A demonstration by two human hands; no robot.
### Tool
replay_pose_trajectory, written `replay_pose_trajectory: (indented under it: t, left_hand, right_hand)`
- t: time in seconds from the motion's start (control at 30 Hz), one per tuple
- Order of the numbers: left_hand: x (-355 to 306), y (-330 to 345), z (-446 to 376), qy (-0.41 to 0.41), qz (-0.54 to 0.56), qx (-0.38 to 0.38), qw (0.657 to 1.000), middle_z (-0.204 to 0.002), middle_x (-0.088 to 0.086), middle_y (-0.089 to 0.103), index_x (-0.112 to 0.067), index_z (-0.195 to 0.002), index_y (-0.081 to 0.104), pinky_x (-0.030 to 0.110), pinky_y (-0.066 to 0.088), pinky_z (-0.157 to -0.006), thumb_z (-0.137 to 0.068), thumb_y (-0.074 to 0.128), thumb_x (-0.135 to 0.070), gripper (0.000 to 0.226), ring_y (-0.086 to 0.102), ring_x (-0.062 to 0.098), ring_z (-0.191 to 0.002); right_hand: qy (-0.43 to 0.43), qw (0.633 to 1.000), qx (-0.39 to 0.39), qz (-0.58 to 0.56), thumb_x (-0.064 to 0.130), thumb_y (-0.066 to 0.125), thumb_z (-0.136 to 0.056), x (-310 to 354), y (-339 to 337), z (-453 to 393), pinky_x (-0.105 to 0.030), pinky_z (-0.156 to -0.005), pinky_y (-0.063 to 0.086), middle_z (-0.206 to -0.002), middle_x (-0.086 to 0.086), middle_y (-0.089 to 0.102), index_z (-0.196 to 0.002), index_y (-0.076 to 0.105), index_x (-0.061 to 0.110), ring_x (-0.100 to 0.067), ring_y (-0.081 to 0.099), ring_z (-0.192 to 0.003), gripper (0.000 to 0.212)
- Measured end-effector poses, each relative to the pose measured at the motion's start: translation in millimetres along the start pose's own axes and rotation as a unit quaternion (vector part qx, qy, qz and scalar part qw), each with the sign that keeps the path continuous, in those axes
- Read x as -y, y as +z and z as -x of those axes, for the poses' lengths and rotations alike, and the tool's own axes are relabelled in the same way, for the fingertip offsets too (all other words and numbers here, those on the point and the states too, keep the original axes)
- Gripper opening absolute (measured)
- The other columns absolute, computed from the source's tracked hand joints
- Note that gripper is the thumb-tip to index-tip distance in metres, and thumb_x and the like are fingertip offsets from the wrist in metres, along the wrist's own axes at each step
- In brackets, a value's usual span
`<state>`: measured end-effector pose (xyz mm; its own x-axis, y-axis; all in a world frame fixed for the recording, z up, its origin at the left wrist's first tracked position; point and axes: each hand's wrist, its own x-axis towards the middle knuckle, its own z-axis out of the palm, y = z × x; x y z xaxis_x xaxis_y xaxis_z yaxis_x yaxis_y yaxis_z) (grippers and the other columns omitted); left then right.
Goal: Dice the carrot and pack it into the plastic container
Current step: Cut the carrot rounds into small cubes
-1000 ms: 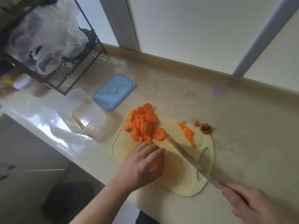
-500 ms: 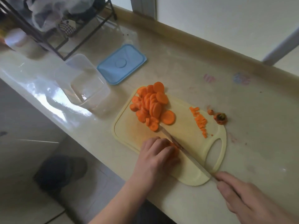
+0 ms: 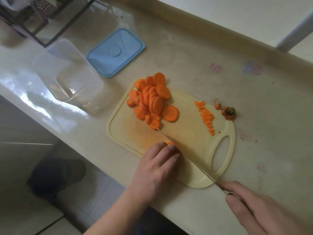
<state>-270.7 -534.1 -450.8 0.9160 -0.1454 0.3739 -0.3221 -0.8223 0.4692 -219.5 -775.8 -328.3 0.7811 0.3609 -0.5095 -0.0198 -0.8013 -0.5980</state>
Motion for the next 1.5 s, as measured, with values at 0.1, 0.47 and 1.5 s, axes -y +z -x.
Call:
replay_pose_trajectory:
  t: [0.1, 0.47, 1.5]
  left_hand:
    - [0.8, 2.2, 0.5, -0.01, -0.001, 0.004, 1.0, -0.121, 0.015, 0.068, 0.002, -0.113, 0.073, 0.042, 0.05, -0.09, -0.095, 0.067, 0.0, 0.019, 0.063, 0.036, -0.106]
    - [0.1, 1.3, -3.3, -0.023, 0.012, -0.016, 1.0, -0.114, 0.013, 0.069, -0.002, -0.106, 0.075, 0.039, 0.051, -0.088, -0.095, 0.068, -0.009, 0.015, 0.062, 0.033, -0.102]
    - [-4.0, -4.7, -7.0, -0.03, 0.01, -0.036, 0.999, -0.106, 0.013, 0.07, 0.0, -0.099, 0.076, 0.04, 0.053, -0.087, -0.086, 0.076, 0.0, 0.013, 0.063, 0.033, -0.095]
  right_hand:
    - [-0.01, 1.0, 0.014, -0.02, 0.102, 0.0, -0.045, -3.9, 0.5, 1.0, -0.006, -0.069, 0.045, -0.079, 0.026, 0.065, -0.107, 0.042, 0.068, 0.008, 0.061, -0.081, 0.082]
    - [-0.063, 0.995, 0.066, -0.044, 0.089, 0.009, -0.067, 13.7, -10.2, -17.9, -0.002, -0.061, 0.04, -0.068, 0.04, 0.057, -0.106, 0.032, 0.076, 0.013, 0.059, -0.071, 0.047]
    - [-0.068, 0.996, 0.054, 0.009, 0.085, 0.003, -0.072, -8.5, 0.9, -7.6, -0.004, -0.084, 0.04, -0.098, 0.039, 0.06, -0.111, 0.039, 0.073, 0.019, 0.054, -0.096, 0.055]
